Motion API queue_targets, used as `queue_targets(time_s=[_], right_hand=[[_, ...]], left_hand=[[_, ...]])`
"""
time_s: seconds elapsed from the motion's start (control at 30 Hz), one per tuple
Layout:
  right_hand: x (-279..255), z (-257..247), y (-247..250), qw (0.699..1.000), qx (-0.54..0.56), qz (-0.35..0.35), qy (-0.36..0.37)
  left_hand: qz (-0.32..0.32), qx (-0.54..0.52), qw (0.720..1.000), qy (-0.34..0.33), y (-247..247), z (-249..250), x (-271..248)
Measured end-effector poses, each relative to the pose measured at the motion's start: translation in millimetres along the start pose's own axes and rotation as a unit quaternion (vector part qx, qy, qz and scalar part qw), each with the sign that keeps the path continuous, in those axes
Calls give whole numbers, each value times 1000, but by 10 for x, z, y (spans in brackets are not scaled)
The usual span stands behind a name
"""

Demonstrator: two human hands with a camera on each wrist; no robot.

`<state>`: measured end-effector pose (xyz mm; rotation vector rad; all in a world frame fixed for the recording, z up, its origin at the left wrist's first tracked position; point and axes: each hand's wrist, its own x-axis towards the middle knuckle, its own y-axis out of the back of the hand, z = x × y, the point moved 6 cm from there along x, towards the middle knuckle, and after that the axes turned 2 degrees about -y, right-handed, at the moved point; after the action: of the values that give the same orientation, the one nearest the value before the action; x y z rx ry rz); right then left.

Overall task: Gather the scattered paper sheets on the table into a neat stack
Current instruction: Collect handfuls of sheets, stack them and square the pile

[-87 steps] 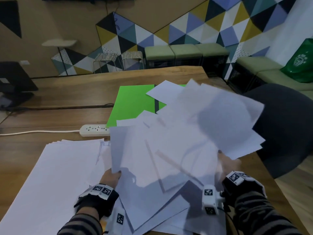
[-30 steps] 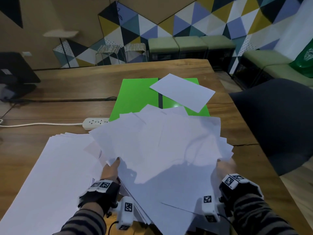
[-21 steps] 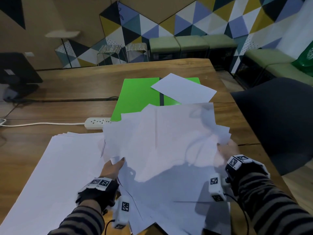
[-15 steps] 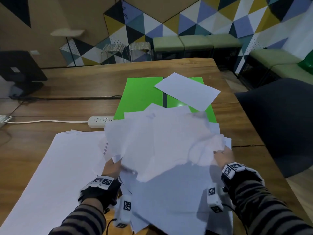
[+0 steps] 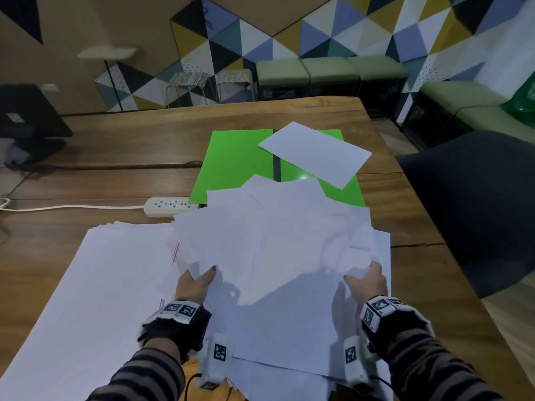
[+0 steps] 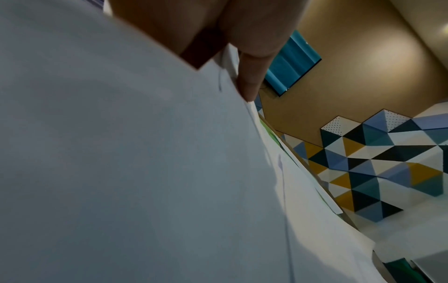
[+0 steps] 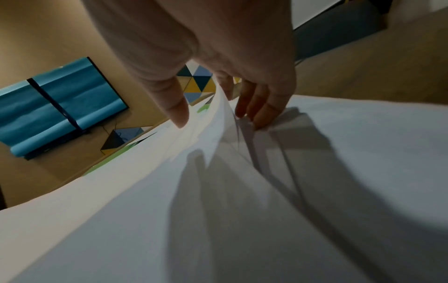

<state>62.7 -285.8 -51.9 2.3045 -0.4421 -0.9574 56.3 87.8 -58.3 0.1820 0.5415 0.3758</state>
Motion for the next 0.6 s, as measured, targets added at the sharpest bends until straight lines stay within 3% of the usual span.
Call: queue_targets(time_s=[0.2,0.4,0.6], right_hand=[[0,-97,78,996,-74,56,2],[-16,-62,23,998,37,55,-15],[-48,-1,-30,994,30,62,-83]], left_hand=[[-1,-5,999,-51,-31,97,-3],[4,4,995,-102,-53,154,17],[8,-6,994,-109,-58,116,1]])
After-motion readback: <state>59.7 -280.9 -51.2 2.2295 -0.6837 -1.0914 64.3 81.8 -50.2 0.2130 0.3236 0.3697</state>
